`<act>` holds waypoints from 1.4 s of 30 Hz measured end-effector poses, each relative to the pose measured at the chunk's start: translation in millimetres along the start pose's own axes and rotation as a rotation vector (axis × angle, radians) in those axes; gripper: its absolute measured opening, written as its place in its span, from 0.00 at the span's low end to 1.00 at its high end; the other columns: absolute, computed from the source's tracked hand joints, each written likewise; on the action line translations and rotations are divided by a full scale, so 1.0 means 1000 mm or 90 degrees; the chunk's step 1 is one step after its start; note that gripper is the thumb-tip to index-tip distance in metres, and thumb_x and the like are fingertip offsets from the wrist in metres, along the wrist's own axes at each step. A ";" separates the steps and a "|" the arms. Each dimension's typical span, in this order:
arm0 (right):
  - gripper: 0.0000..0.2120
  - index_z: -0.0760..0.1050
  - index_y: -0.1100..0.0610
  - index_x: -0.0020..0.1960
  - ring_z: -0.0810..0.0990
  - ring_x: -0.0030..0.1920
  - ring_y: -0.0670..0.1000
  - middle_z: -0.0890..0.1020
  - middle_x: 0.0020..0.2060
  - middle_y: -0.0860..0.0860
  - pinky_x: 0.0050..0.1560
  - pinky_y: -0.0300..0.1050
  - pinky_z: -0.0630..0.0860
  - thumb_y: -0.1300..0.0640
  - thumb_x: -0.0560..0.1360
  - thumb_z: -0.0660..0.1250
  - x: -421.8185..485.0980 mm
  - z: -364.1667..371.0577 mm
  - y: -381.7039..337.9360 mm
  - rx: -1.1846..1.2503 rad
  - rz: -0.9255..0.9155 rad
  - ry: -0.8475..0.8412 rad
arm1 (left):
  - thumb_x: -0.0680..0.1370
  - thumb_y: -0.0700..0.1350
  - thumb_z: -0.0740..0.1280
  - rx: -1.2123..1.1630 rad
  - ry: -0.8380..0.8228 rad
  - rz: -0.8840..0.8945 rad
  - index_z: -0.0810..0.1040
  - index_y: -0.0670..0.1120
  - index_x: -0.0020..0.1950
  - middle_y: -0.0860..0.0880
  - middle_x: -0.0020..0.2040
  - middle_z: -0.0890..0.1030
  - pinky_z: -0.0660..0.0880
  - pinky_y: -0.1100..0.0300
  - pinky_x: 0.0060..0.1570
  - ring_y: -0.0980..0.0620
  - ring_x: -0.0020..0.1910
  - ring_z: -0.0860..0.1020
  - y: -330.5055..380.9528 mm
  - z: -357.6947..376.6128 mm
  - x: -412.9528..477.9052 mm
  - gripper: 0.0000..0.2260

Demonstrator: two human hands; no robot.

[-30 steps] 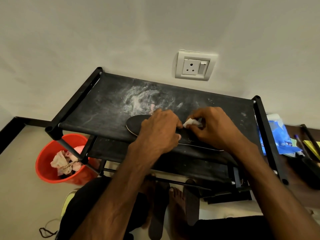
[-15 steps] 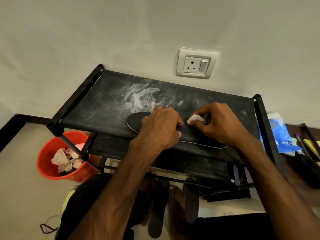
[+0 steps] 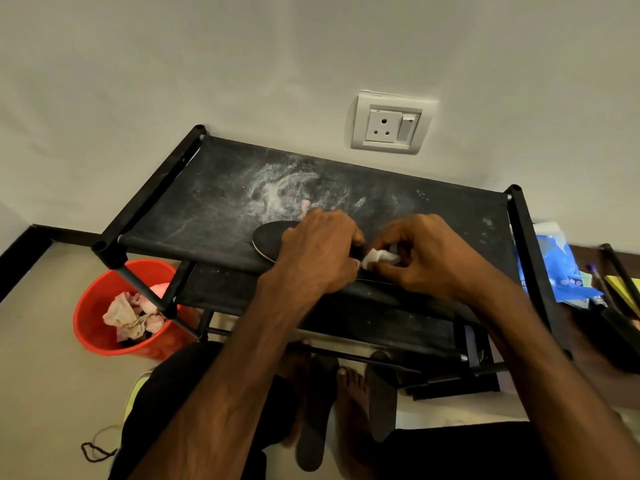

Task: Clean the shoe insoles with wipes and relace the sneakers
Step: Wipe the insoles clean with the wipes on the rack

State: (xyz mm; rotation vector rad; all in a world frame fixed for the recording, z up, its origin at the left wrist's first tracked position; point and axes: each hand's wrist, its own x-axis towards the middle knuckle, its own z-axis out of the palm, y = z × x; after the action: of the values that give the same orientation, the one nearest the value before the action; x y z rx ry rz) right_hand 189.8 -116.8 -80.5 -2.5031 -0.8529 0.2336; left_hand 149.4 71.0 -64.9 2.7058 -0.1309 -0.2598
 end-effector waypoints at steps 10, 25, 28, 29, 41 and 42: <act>0.05 0.86 0.45 0.48 0.79 0.33 0.40 0.83 0.36 0.40 0.31 0.33 0.70 0.51 0.73 0.76 0.003 -0.002 -0.001 0.022 -0.007 0.005 | 0.77 0.51 0.73 0.006 -0.002 0.001 0.80 0.60 0.64 0.54 0.65 0.75 0.70 0.44 0.60 0.48 0.72 0.66 0.001 0.000 -0.001 0.15; 0.08 0.86 0.46 0.50 0.80 0.36 0.41 0.85 0.39 0.42 0.39 0.47 0.81 0.46 0.72 0.75 0.004 -0.004 0.019 -0.040 0.096 0.146 | 0.77 0.50 0.73 -0.018 0.009 -0.013 0.79 0.59 0.66 0.55 0.68 0.75 0.68 0.44 0.65 0.50 0.73 0.66 0.004 -0.002 -0.002 0.17; 0.10 0.86 0.47 0.52 0.79 0.37 0.42 0.83 0.38 0.42 0.38 0.44 0.75 0.45 0.74 0.75 0.001 -0.009 0.030 -0.022 0.165 0.252 | 0.77 0.50 0.74 -0.042 0.022 -0.028 0.80 0.59 0.65 0.56 0.68 0.75 0.69 0.45 0.65 0.51 0.72 0.67 0.003 -0.001 -0.002 0.17; 0.10 0.86 0.47 0.53 0.79 0.37 0.43 0.83 0.38 0.42 0.39 0.45 0.77 0.44 0.74 0.75 -0.001 -0.010 0.034 -0.020 0.182 0.262 | 0.76 0.50 0.74 -0.053 0.027 -0.035 0.80 0.59 0.64 0.57 0.67 0.76 0.69 0.46 0.64 0.52 0.71 0.68 0.002 -0.001 -0.002 0.17; 0.10 0.85 0.49 0.56 0.83 0.43 0.42 0.87 0.45 0.45 0.47 0.50 0.83 0.50 0.75 0.75 -0.007 -0.002 0.023 0.021 0.130 0.211 | 0.73 0.50 0.78 -0.050 0.042 -0.061 0.81 0.59 0.62 0.56 0.67 0.78 0.73 0.46 0.65 0.50 0.72 0.69 -0.006 0.000 0.002 0.19; 0.10 0.85 0.48 0.56 0.83 0.43 0.42 0.87 0.45 0.45 0.47 0.50 0.84 0.50 0.75 0.75 -0.006 -0.002 0.023 0.018 0.131 0.208 | 0.73 0.51 0.77 -0.035 0.044 -0.051 0.81 0.58 0.63 0.55 0.67 0.77 0.73 0.47 0.65 0.50 0.72 0.68 -0.006 0.000 0.002 0.19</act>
State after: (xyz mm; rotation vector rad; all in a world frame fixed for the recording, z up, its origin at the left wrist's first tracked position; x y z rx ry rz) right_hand 197.7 -137.5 -89.8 -2.5064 -0.4586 -0.0950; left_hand 152.0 76.3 -67.4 2.6655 0.0047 -0.1893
